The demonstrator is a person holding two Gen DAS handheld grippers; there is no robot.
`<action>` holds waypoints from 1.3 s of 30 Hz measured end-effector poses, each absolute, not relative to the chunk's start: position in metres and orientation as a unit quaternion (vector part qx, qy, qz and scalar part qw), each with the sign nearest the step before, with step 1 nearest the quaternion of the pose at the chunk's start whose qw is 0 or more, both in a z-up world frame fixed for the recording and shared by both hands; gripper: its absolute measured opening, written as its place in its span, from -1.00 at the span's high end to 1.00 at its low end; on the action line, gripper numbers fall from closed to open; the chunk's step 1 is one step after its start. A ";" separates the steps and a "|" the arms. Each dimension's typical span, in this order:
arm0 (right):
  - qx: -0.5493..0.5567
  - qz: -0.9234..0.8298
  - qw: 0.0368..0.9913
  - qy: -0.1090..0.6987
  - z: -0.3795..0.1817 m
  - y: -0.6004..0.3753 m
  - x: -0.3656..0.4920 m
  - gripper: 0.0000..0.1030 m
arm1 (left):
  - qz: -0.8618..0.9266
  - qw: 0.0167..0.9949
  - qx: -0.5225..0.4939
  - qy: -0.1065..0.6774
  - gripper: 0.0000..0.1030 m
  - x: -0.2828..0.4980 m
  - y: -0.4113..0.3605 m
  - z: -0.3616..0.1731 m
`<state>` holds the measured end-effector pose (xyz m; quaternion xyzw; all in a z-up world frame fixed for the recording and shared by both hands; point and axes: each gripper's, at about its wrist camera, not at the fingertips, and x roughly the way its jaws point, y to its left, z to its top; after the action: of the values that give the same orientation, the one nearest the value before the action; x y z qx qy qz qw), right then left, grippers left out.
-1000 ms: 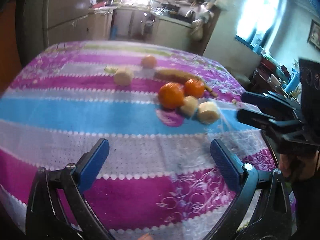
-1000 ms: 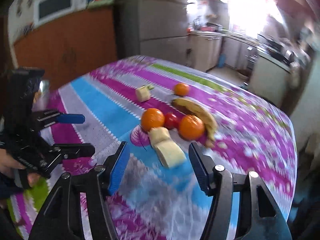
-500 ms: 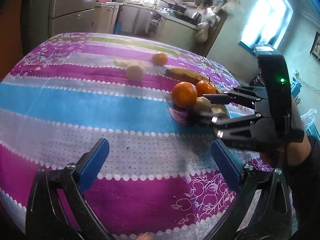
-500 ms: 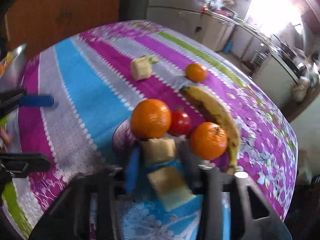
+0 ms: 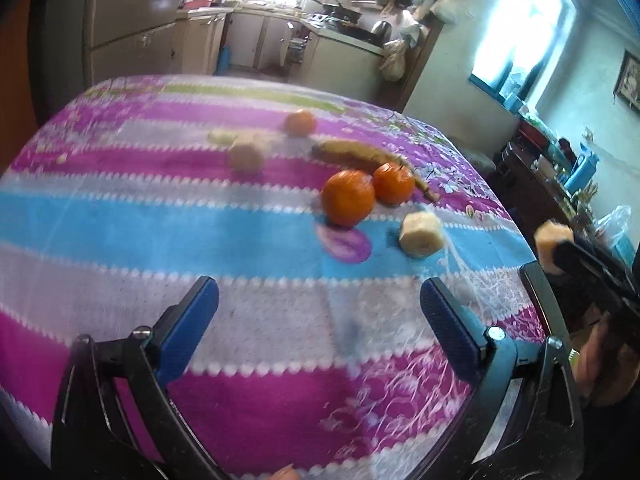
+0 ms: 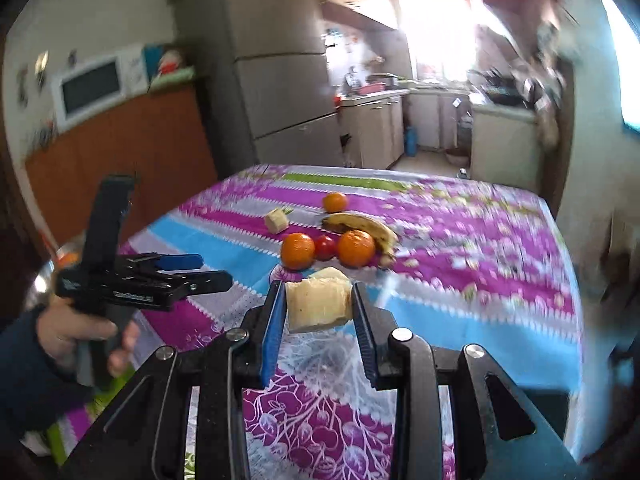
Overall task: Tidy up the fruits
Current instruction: 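Close the right gripper on a pale pineapple chunk and lift it, then hold the chunk in the right gripper while the left grasps a large orange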
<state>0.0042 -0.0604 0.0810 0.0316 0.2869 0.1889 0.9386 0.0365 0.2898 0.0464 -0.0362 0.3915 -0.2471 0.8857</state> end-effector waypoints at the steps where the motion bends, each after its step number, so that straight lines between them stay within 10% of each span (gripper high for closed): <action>1: 0.040 0.184 0.940 0.285 0.082 -0.066 0.005 0.29 | -0.252 0.886 -0.026 0.388 -0.95 0.041 0.281 0.050; 39: 0.098 0.193 0.934 0.285 0.072 -0.084 0.006 0.28 | -0.270 0.870 0.032 0.410 0.14 0.108 0.234 0.025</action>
<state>0.0059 -0.0843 0.0721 0.0981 0.2854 0.1935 0.9335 0.1080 0.2336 0.0246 0.0317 0.4105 -0.2699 0.8704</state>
